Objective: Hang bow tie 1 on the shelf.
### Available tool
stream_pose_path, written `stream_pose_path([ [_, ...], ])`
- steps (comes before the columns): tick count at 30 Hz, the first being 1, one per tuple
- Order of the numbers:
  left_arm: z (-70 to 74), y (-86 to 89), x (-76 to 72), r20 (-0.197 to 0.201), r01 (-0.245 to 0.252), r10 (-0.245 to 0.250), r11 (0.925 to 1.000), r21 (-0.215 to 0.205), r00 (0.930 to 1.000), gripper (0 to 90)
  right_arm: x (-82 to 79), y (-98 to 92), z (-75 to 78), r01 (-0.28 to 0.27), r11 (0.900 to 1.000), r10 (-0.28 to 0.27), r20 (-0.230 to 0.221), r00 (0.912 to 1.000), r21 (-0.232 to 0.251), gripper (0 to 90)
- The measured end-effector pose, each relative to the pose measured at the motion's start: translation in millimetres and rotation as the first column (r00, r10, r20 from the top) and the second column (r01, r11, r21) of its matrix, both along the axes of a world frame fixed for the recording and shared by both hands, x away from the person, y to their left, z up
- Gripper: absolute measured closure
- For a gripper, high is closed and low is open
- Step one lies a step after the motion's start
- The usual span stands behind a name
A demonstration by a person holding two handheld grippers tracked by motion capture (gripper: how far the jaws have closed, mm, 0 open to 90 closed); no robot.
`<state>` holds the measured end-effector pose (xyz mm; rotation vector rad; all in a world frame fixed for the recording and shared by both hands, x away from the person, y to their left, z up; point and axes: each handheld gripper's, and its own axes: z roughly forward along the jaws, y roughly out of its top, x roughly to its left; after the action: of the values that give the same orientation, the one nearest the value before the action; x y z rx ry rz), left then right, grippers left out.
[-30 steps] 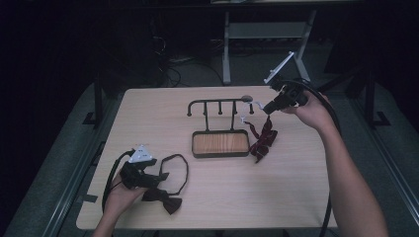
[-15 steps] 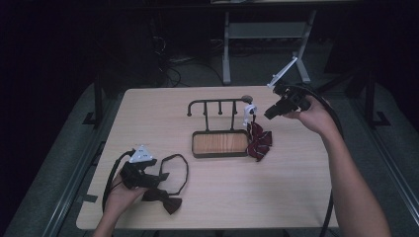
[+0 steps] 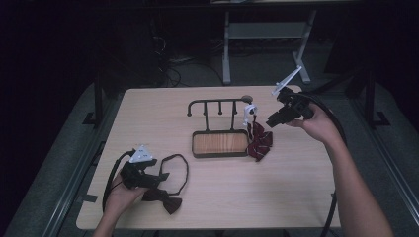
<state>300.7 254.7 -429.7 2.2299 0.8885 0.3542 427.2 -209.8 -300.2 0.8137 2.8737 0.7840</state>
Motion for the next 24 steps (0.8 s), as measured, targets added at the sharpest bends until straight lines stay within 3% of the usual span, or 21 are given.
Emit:
stream_pose_path([
  [24,-1.8,-0.3,0.7,-0.008,0.0,0.0,1.0,0.003,1.0,28.5,-25.3,-13.4,-35.1,-0.004,0.999,0.005,-0.031,0.9995,0.033,63.6],
])
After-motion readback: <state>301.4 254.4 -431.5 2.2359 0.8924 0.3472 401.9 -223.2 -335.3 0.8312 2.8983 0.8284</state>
